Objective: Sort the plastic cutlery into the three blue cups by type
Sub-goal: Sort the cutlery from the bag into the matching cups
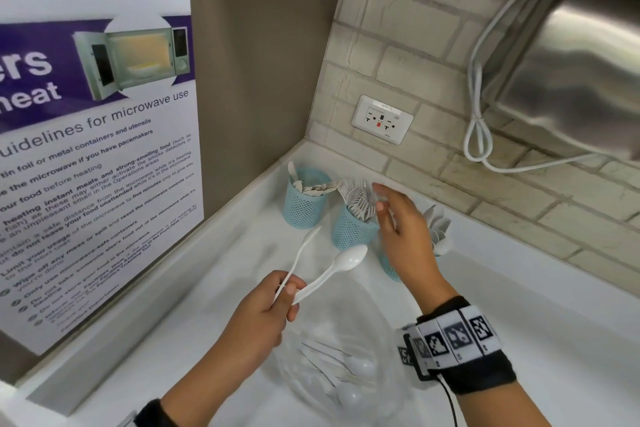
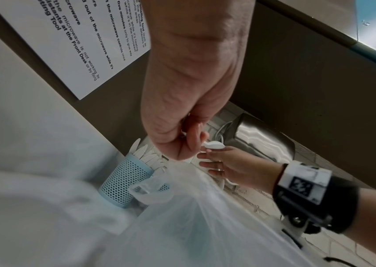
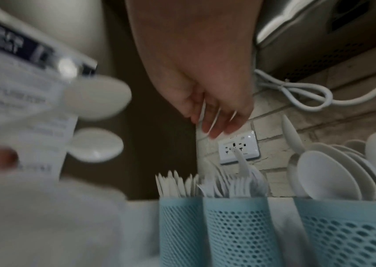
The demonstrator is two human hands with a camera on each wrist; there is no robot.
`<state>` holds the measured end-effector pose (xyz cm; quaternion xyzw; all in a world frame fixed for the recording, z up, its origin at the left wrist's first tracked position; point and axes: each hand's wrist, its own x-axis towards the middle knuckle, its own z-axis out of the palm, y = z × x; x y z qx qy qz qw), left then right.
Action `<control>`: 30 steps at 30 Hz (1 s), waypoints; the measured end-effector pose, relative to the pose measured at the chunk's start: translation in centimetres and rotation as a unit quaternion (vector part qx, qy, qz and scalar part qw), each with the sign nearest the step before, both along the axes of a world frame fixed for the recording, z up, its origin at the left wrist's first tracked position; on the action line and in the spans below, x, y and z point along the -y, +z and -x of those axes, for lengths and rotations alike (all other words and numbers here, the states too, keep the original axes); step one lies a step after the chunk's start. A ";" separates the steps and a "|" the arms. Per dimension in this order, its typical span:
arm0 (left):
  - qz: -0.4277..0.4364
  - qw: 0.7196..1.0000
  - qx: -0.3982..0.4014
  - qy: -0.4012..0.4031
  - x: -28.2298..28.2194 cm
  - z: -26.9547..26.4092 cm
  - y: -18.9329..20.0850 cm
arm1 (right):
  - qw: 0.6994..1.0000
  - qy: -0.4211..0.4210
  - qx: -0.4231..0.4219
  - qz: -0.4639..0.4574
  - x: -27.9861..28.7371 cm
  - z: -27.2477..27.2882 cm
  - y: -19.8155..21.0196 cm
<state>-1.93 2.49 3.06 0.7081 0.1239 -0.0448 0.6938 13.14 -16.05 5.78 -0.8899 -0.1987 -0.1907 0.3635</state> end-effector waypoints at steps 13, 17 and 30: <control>0.090 0.995 -0.024 0.023 0.6 0.4 1.2 | 0.904 0.234 -0.315 -0.173 0.3 7.0 2.9; 0.072 0.997 0.002 -0.019 0.7 0.7 1.5 | 0.917 0.171 -0.305 -0.194 0.2 6.9 2.7; 0.046 0.987 0.039 -0.146 1.7 1.5 1.7 | 0.776 0.205 -0.491 -0.338 -0.1 8.5 2.4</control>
